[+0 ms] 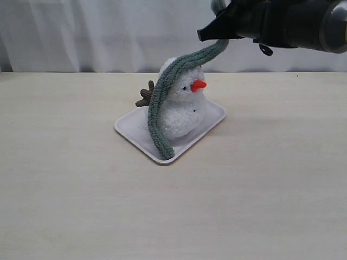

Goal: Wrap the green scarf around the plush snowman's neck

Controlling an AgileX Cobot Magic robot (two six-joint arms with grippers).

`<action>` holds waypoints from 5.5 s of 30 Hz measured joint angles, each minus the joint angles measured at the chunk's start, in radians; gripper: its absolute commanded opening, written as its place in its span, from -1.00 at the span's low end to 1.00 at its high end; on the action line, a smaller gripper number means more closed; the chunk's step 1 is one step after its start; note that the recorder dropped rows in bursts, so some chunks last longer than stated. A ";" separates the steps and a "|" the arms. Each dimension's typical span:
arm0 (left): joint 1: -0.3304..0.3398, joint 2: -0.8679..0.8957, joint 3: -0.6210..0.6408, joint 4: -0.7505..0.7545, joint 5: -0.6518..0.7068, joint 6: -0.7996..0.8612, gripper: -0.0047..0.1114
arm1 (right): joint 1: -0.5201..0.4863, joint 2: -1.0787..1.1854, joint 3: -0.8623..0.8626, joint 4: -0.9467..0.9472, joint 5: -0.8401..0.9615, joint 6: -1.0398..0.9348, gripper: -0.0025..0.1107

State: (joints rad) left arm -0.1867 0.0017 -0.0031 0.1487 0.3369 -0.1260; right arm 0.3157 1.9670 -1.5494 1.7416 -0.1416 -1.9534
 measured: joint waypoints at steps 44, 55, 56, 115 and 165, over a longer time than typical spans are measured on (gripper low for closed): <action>0.000 0.000 0.000 0.000 0.000 0.000 -0.92 | 0.021 -0.160 0.378 0.009 -0.383 -0.014 -0.34; 0.000 0.000 0.000 0.000 0.000 0.000 -0.92 | -0.230 -0.166 0.299 -0.552 0.577 0.937 -0.34; 0.000 0.000 0.000 0.000 0.000 0.000 -0.92 | -0.250 -0.151 0.230 -0.711 0.689 1.083 -0.34; 0.000 0.000 0.000 0.000 0.000 0.000 -0.92 | 0.174 -0.001 0.019 -1.913 0.471 0.738 -0.88; 0.000 0.000 0.000 0.000 0.000 0.000 -0.92 | 0.115 0.148 0.019 -1.969 0.019 0.452 -0.58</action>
State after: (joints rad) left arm -0.1867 0.0017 -0.0031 0.1487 0.3369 -0.1260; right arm 0.4302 2.1153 -1.5304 -0.2275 -0.1228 -1.5016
